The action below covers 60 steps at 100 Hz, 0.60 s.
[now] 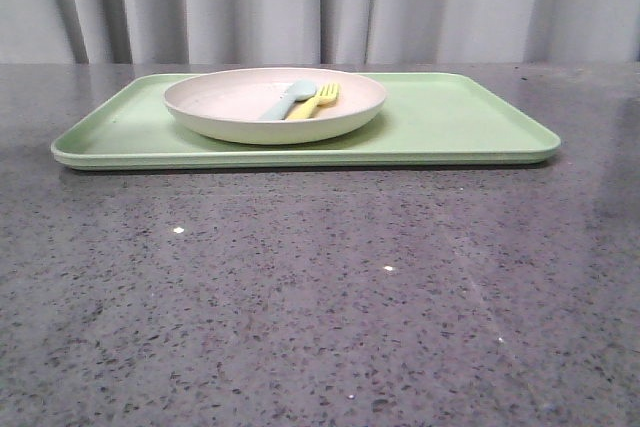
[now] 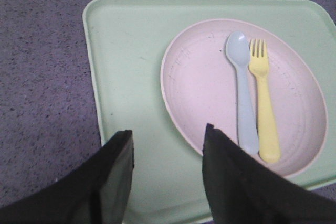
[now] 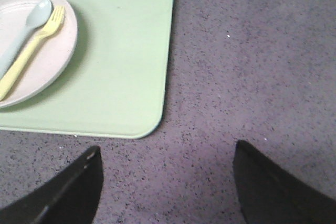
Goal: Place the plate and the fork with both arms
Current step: 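Open the left gripper and lift it away from the plate, then lower the right gripper onto the plate and grasp the yellow fork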
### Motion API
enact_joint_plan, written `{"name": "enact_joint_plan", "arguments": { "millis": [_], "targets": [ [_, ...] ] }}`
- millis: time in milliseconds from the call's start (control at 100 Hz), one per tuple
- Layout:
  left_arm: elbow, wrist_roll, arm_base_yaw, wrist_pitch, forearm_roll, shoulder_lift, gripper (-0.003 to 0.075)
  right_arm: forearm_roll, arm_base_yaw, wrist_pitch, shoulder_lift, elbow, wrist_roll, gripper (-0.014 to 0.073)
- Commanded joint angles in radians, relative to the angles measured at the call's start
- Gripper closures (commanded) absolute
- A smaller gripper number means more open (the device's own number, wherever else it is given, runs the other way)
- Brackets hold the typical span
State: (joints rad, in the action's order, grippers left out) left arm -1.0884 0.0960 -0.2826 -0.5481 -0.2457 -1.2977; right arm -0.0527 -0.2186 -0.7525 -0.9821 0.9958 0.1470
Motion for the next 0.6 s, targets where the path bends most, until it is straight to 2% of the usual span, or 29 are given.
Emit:
{"name": "enact_joint_plan", "arguments": {
  "millis": [0,330,590],
  "targets": [
    [0.029,0.002,-0.008,0.064,0.002,0.093,0.0409,0.006,-0.026,0.036,-0.043,0.09,-0.009,0.0067],
    [0.212,0.004,-0.008,0.066,0.002,0.358,0.0409,0.004,-0.135,-0.076,-0.279,0.334,-0.008,0.0067],
    [0.253,0.004,-0.008,0.066,0.002,0.462,0.0409,0.003,-0.217,-0.133,-0.457,0.521,0.011,0.0067]
  ]
}}
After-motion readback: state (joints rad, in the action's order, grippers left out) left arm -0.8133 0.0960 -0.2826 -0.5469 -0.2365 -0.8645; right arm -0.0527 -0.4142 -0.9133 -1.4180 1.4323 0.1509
